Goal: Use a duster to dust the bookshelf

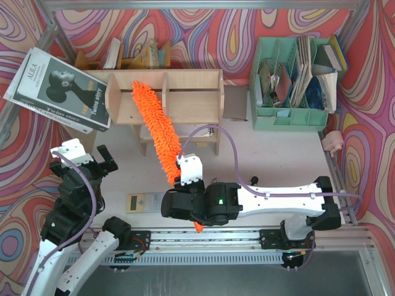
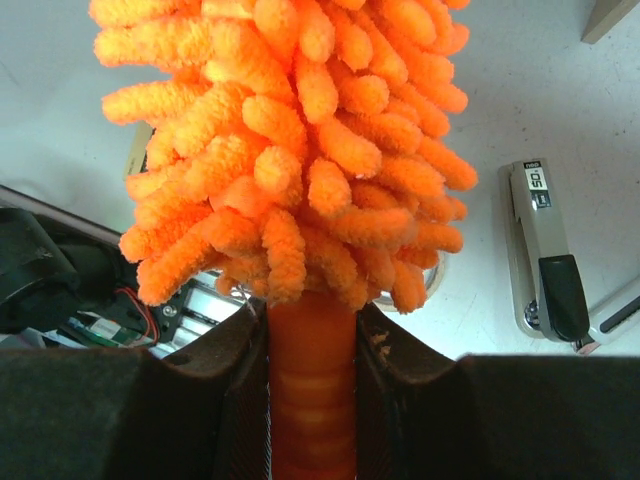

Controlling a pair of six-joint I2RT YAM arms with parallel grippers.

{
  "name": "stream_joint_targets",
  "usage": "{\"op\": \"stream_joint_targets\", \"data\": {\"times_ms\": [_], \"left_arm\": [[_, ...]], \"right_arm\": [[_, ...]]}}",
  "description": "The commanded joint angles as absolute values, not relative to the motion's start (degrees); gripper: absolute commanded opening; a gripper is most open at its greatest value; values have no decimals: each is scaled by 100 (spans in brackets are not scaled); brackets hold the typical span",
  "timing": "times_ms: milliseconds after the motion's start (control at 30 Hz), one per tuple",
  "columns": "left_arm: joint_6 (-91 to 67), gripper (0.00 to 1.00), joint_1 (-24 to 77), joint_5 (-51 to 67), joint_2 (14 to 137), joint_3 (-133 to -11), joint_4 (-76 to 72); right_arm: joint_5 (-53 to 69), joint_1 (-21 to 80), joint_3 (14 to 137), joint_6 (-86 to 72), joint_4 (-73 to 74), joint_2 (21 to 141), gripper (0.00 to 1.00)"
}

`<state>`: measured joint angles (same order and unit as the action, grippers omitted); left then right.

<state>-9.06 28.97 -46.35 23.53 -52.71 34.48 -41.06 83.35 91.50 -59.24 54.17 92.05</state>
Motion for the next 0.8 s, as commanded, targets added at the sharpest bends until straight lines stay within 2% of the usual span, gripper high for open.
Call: {"op": "stream_joint_targets", "data": {"times_ms": [0,300,767], "left_arm": [[-941,99,2865,-4658,2315,-5256,3445],[-939,98,2867,-4658,2338,-5249,3437],[-960,99,2866,-4637,2235,-5251,3443]], "right_arm": [[-4712,8369,9250,-6310,5290,8991,0],[-4577,8541,9498,-6394,4892,9288,0],[-4119,8543,11387,-7060,5401,11209,0]]}}
